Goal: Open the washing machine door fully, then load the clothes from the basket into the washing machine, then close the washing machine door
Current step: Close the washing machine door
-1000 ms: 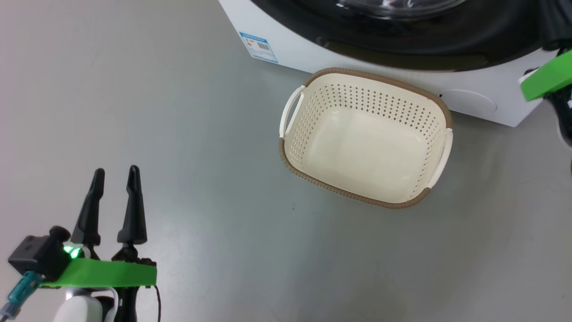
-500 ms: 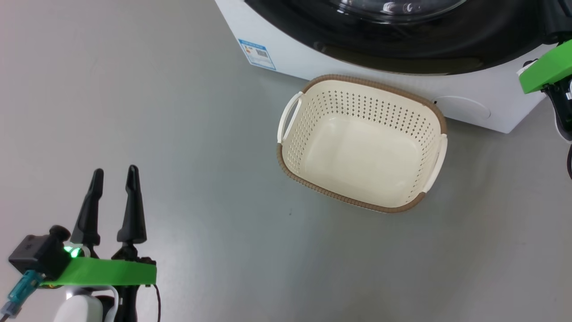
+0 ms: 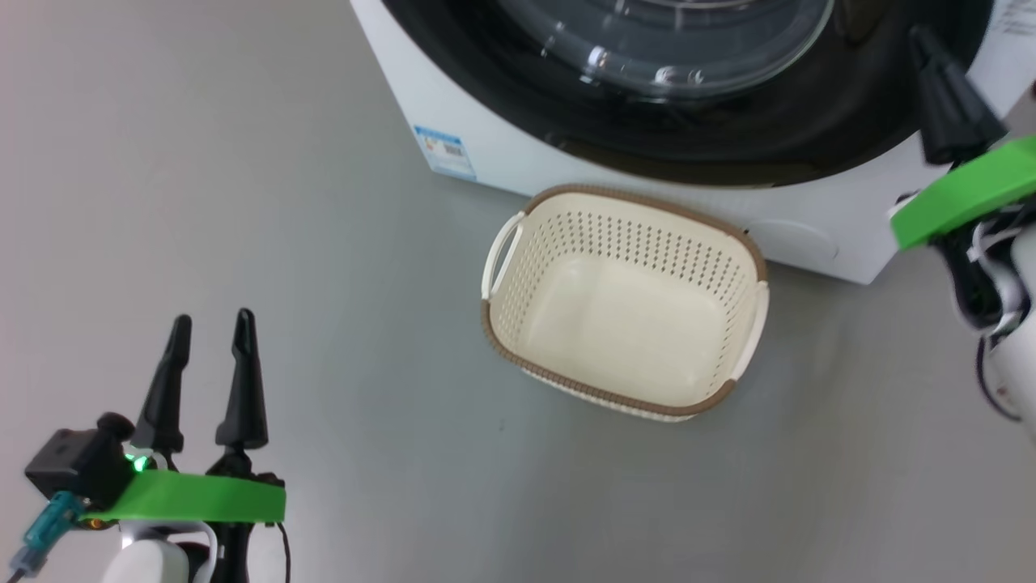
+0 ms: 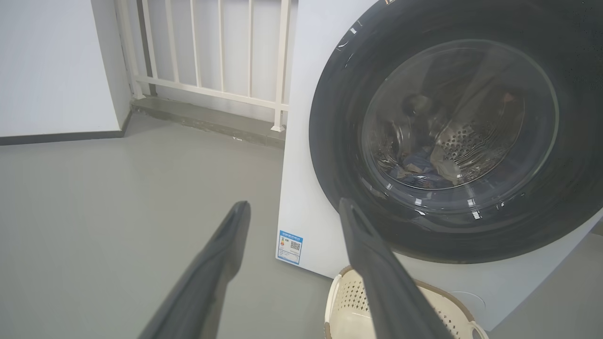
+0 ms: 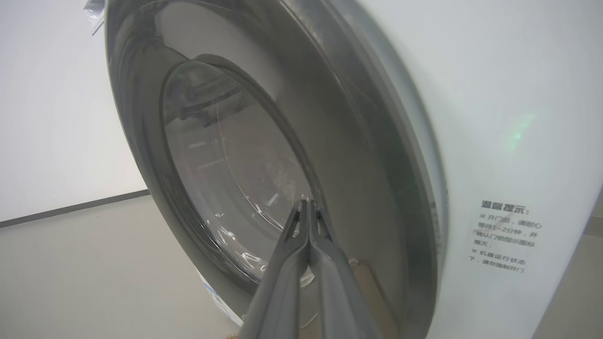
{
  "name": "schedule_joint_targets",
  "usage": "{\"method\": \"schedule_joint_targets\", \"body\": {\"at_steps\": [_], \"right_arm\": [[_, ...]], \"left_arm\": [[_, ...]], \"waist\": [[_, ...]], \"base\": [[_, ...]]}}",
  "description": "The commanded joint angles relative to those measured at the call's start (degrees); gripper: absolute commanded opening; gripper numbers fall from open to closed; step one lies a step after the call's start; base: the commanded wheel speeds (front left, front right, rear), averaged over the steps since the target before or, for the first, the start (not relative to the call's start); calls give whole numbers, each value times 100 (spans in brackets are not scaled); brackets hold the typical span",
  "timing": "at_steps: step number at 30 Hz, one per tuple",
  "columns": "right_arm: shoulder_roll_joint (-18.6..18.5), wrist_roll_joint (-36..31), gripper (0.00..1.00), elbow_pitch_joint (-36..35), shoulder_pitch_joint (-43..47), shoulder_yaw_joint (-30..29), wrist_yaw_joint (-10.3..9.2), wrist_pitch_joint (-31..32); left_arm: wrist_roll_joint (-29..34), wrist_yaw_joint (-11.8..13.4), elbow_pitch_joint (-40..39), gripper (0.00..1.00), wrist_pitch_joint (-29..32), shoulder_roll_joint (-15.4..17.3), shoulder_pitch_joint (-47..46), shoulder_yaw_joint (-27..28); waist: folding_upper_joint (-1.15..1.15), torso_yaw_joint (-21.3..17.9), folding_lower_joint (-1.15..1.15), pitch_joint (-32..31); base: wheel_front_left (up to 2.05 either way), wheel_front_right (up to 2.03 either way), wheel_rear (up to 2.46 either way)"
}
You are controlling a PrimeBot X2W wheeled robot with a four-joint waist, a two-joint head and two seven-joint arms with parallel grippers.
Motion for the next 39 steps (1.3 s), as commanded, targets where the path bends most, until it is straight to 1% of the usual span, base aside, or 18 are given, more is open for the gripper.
{"method": "schedule_joint_targets", "body": {"at_steps": [1,7,15,20,31,39], "right_arm": [[29,-7,100,-164,170,27,-15,-28],[177,-3,100,-565,737,-3,-15,-28],[268,50,100,-929,1431,164,-15,-28],[291,77,100,-1116,1756,113,-15,-28],[331,27,100,-1590,2466,-210,-15,-28],[367,-64,100,-1892,2987,-581,-15,-28]], "left_arm": [[48,4,-77,100,-37,223,-5,175],[56,4,8,100,-37,308,103,52],[61,4,47,100,-37,378,304,14],[79,4,34,100,-37,394,433,29],[122,7,6,100,-37,405,644,131],[107,88,12,100,-17,371,735,150]], "waist": [[0,-173,0,-248],[0,-518,0,-726],[0,-1166,0,-1190],[0,-1580,0,-1391],[0,-2319,0,-1667],[0,-2700,0,-1725]], "base": [[0,0,0],[0,0,0],[0,0,0],[0,0,0],[0,0,0],[0,0,0]]}}
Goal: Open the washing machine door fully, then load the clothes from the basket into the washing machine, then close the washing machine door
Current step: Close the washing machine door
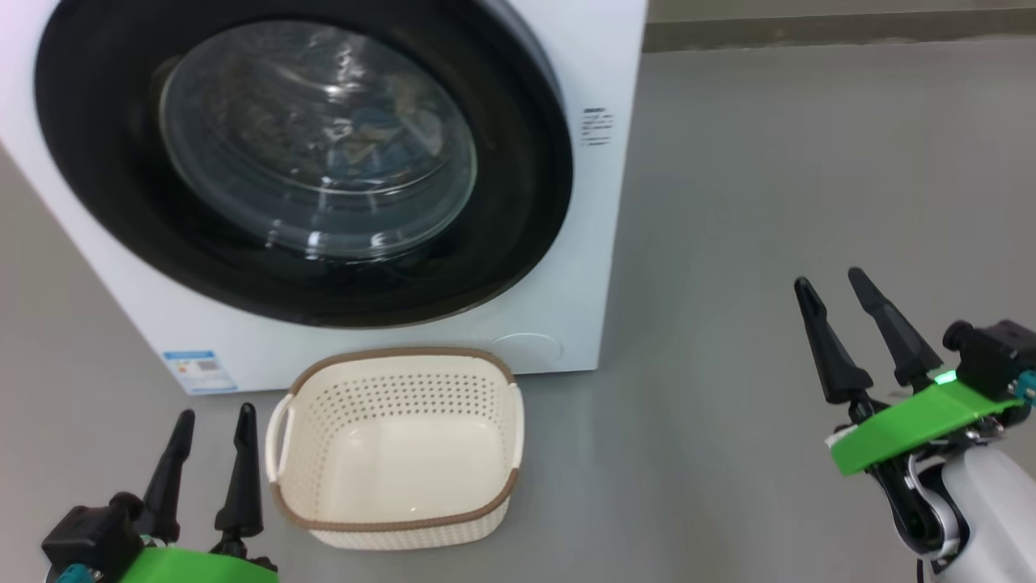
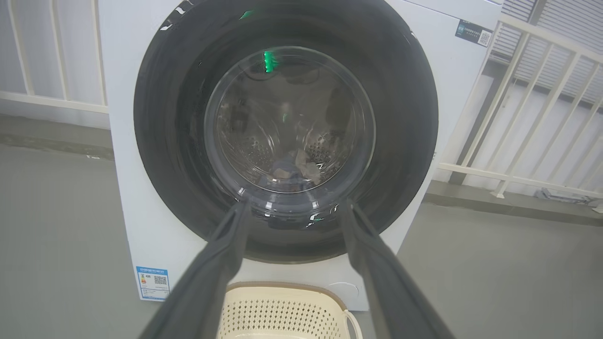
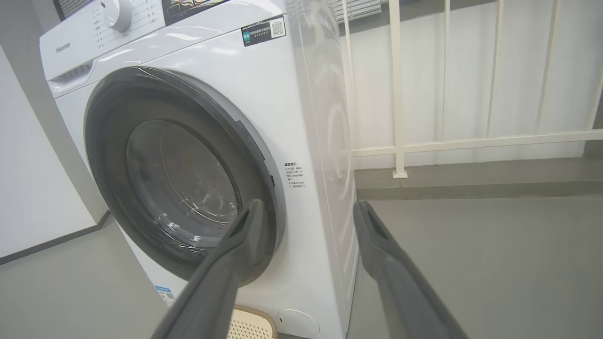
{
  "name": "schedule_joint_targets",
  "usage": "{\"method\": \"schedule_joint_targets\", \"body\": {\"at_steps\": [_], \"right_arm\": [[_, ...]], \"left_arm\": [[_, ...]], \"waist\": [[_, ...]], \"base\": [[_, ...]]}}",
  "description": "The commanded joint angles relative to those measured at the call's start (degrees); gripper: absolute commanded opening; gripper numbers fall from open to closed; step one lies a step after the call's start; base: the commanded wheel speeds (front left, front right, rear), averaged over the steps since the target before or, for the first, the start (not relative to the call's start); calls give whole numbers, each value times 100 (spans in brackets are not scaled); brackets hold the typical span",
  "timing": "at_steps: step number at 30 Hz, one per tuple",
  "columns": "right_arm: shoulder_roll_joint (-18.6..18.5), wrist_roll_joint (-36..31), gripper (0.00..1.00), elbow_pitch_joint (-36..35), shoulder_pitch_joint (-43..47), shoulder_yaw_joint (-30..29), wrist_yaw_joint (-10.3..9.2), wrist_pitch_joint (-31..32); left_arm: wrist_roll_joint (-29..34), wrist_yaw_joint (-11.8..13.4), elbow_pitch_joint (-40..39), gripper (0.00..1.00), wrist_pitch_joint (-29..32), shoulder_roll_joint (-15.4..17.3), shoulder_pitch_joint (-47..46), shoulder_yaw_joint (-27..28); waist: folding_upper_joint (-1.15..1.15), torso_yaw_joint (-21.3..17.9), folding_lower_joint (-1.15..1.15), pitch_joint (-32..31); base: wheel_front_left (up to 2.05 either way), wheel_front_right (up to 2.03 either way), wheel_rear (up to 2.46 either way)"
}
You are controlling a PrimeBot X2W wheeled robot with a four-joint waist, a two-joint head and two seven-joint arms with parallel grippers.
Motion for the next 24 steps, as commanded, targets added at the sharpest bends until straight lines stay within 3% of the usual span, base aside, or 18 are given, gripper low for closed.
{"method": "schedule_joint_targets", "body": {"at_steps": [1,11,24], "right_arm": [[-63,-93,100,-203,137,-30,-15,-28],[-3,-229,100,-465,577,-340,-15,-28],[99,-501,100,-515,812,-526,-15,-28]], "left_arm": [[36,42,-144,100,-19,123,-89,221],[-77,68,-246,100,-4,102,-47,271],[-401,12,-288,100,14,152,-11,224]], "waist": [[0,-249,0,-95],[0,-448,0,-119],[0,-410,0,-120]], "base": [[0,0,0],[0,0,0],[0,0,0]]}}
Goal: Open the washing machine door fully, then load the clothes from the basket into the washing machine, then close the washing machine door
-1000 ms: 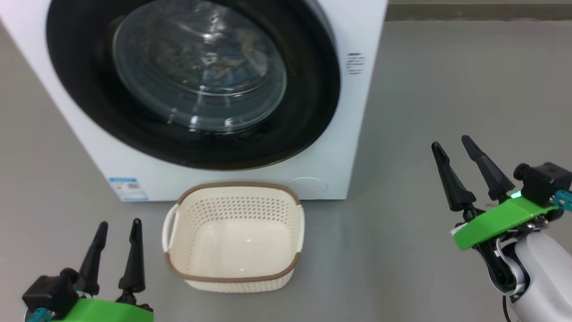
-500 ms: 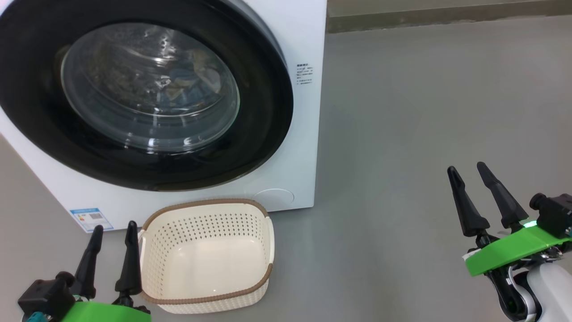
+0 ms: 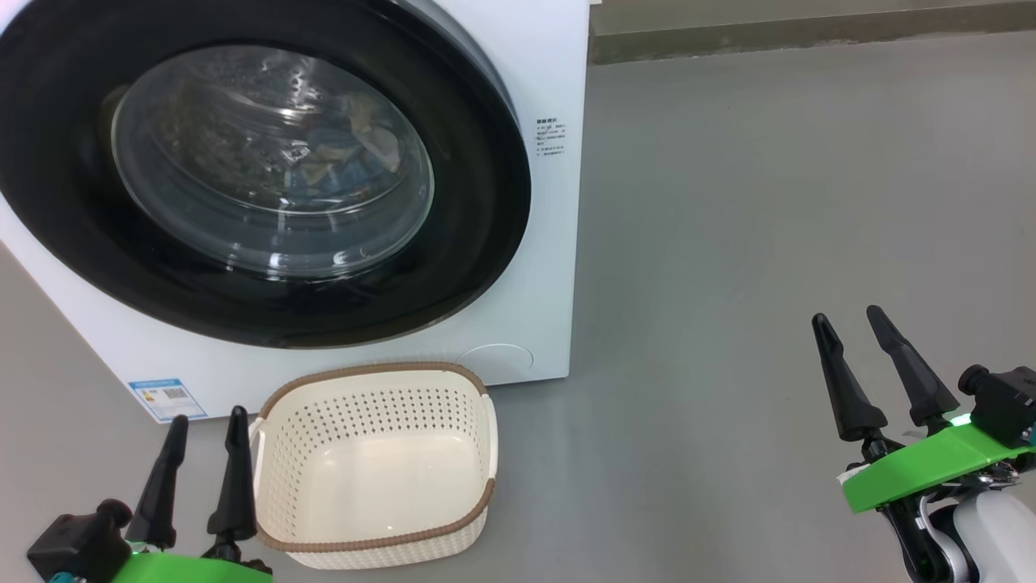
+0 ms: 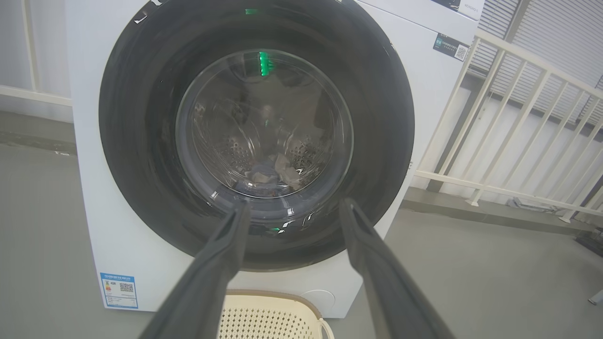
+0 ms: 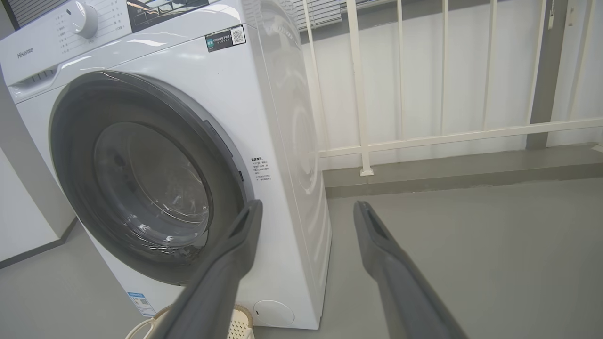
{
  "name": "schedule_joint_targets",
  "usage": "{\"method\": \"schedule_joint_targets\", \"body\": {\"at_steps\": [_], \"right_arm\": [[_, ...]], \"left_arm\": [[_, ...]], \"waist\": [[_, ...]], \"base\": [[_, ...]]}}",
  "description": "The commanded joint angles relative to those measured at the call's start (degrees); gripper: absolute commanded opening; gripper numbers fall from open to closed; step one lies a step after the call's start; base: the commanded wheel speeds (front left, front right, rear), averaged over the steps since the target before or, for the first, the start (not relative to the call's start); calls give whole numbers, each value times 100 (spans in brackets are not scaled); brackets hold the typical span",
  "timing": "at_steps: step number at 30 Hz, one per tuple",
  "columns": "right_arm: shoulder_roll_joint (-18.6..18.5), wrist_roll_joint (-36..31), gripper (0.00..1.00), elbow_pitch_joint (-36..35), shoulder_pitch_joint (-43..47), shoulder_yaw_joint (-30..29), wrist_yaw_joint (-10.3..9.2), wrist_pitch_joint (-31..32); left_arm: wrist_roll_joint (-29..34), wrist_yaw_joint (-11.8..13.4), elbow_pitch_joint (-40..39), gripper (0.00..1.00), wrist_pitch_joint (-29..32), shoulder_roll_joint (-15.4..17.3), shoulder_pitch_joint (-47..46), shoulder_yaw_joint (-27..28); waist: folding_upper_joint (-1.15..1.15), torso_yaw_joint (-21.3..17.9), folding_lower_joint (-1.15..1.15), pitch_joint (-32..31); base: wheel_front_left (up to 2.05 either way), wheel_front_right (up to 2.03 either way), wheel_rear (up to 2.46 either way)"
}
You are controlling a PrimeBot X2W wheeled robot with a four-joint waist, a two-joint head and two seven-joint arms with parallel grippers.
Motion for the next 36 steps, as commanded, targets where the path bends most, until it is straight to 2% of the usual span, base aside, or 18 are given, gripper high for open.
{"method": "schedule_joint_targets", "body": {"at_steps": [1,36], "right_arm": [[-92,-122,100,-128,42,37,-14,-28],[10,-393,100,42,81,-2,-14,-28]], "left_arm": [[-89,-33,-166,100,6,171,-131,164],[-69,-29,-73,100,-31,240,-151,110]], "waist": [[0,12,0,4],[0,90,0,47]], "base": [[0,0,0],[0,0,0]]}}
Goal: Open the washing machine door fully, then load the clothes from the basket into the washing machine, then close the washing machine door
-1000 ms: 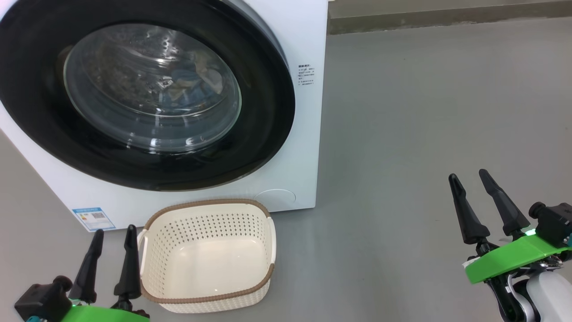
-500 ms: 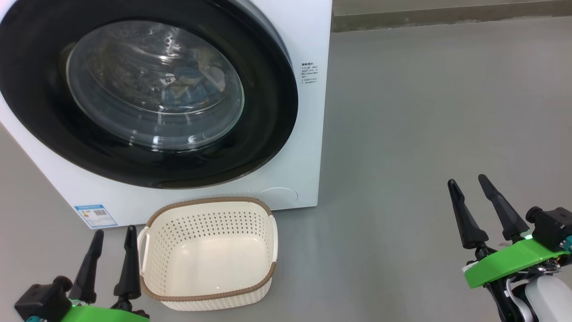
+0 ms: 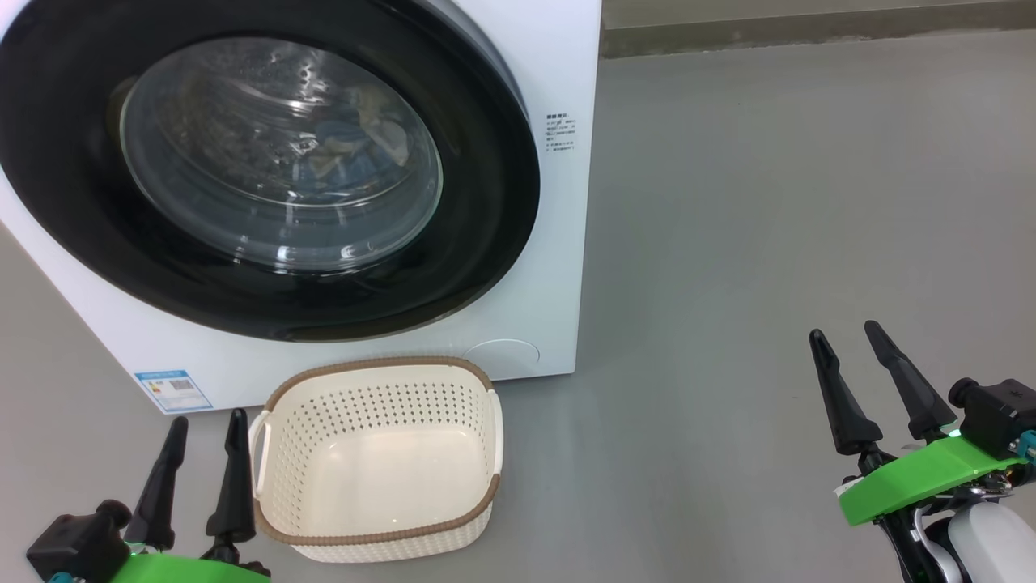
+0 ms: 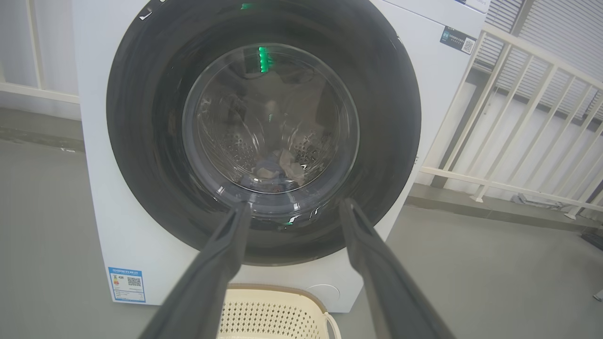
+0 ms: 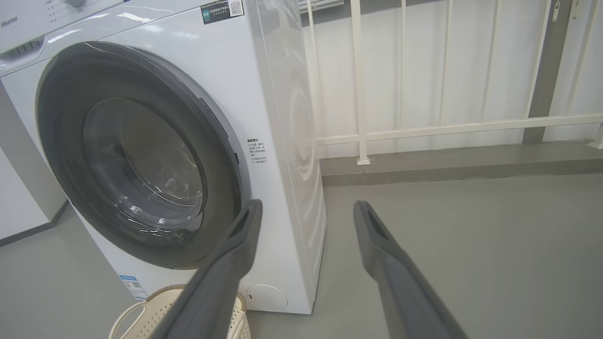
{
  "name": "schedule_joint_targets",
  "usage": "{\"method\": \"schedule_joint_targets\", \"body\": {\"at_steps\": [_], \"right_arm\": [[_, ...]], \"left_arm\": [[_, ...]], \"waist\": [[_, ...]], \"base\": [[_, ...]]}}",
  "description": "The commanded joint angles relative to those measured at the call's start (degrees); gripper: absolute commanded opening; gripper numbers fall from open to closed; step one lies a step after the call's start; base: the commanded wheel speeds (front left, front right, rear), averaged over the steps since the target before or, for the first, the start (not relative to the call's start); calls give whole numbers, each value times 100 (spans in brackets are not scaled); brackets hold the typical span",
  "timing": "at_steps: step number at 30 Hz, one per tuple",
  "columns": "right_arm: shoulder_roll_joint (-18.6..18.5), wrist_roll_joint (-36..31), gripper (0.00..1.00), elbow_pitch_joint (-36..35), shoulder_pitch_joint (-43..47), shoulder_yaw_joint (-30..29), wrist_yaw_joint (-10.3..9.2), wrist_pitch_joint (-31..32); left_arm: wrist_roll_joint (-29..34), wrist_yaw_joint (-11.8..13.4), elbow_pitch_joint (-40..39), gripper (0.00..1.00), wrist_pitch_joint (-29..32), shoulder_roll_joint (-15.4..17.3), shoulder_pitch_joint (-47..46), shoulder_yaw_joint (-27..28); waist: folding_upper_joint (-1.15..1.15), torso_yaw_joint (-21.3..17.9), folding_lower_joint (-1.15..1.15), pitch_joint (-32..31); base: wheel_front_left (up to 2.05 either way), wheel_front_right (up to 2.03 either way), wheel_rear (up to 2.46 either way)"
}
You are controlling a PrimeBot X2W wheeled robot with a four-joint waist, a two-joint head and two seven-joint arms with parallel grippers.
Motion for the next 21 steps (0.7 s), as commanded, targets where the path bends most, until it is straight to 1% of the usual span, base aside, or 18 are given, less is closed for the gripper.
{"method": "schedule_joint_targets", "body": {"at_steps": [1,15,16,21], "right_arm": [[-82,-74,100,-109,-16,75,-14,-28],[-51,-87,100,-85,-24,121,-14,-28],[35,-15,0,47,3,29,0,0],[239,56,0,281,185,103,1,24]], "left_arm": [[-22,-29,-94,100,-30,151,-159,183],[-63,-40,-83,100,-21,160,-167,115],[-38,2,31,0,2,-9,4,-57],[-111,1,257,0,27,-178,137,-87]], "waist": [[0,1,0,1],[0,14,0,26],[0,14,0,25],[0,16,0,26]], "base": [[0,0,0],[0,0,0],[0,0,0],[0,0,0]]}}
